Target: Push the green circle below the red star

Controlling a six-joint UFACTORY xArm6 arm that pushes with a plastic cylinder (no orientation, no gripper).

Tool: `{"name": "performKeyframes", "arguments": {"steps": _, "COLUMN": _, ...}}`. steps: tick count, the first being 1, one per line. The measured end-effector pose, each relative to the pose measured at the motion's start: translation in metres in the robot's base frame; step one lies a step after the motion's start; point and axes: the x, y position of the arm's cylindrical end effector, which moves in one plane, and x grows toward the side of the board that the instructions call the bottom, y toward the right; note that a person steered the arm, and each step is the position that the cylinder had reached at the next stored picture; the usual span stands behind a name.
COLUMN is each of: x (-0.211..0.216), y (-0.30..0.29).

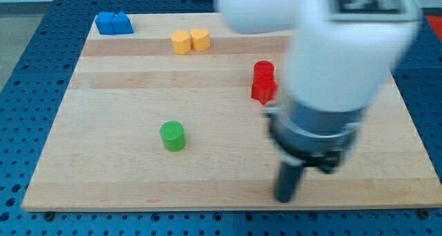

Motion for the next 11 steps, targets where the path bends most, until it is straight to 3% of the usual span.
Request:
{"name": "performKeyframes", "arguments": {"steps": 2, "x": -0.038, "y": -0.189}}
{"name": "performKeyframes", "arguments": {"steps": 3, "x": -0.075, "y": -0.216}}
{"name": "performKeyframes", "arguments": {"steps": 4, "x": -0.093, "y": -0.193}}
{"name": "performKeyframes", "arguments": {"steps": 6, "x": -0.094, "y": -0.066}}
{"name": "performKeyframes", "arguments": {"steps": 7, "x": -0.091, "y": -0.029}}
{"name": "performKeyframes", "arguments": {"steps": 9, "x": -0.072, "y": -0.001}}
{"name": "performKeyframes", "arguments": {"steps": 11, "x": -0.073, "y": -0.016}}
